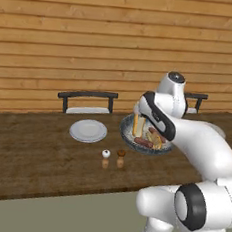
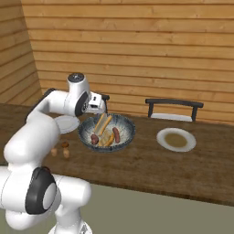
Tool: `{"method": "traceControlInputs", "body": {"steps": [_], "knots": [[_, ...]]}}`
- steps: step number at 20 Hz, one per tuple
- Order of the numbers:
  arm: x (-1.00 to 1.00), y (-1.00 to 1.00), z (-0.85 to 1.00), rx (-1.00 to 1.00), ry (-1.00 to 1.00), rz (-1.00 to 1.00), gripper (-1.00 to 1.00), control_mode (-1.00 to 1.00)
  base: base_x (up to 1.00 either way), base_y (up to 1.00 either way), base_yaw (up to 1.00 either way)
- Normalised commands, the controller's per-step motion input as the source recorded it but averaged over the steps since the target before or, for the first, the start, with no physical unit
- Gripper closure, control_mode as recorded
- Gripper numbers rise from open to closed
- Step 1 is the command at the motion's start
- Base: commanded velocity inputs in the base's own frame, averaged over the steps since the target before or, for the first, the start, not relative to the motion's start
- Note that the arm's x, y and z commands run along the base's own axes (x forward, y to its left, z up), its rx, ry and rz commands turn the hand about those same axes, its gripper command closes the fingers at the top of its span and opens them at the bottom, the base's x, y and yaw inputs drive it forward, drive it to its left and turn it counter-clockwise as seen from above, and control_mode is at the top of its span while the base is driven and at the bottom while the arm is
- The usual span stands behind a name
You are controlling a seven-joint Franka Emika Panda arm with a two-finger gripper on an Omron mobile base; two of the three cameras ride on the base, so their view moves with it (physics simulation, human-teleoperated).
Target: Place one bun and one sausage from the bowl on each plate.
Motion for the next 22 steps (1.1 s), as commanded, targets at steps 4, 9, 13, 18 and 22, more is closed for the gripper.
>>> {"method": "traceControlInputs", "body": {"steps": [4, 9, 13, 18, 22], "knots": [[0.28, 0.00, -0.46, 0.00, 0.00, 0.00, -1.00, -1.00, 0.00, 0.00, 0.00], [0.22, 0.00, -0.28, 0.00, 0.00, 0.00, -1.00, -1.00, 0.00, 0.00, 0.00], [0.21, 0.00, -0.16, 0.00, 0.00, 0.00, -1.00, -1.00, 0.00, 0.00, 0.00], [0.52, 0.00, -0.03, 0.00, 0.00, 0.00, -1.00, -1.00, 0.00, 0.00, 0.00], [0.46, 0.00, -0.36, 0.00, 0.00, 0.00, -1.00, -1.00, 0.00, 0.00, 0.00]]}}
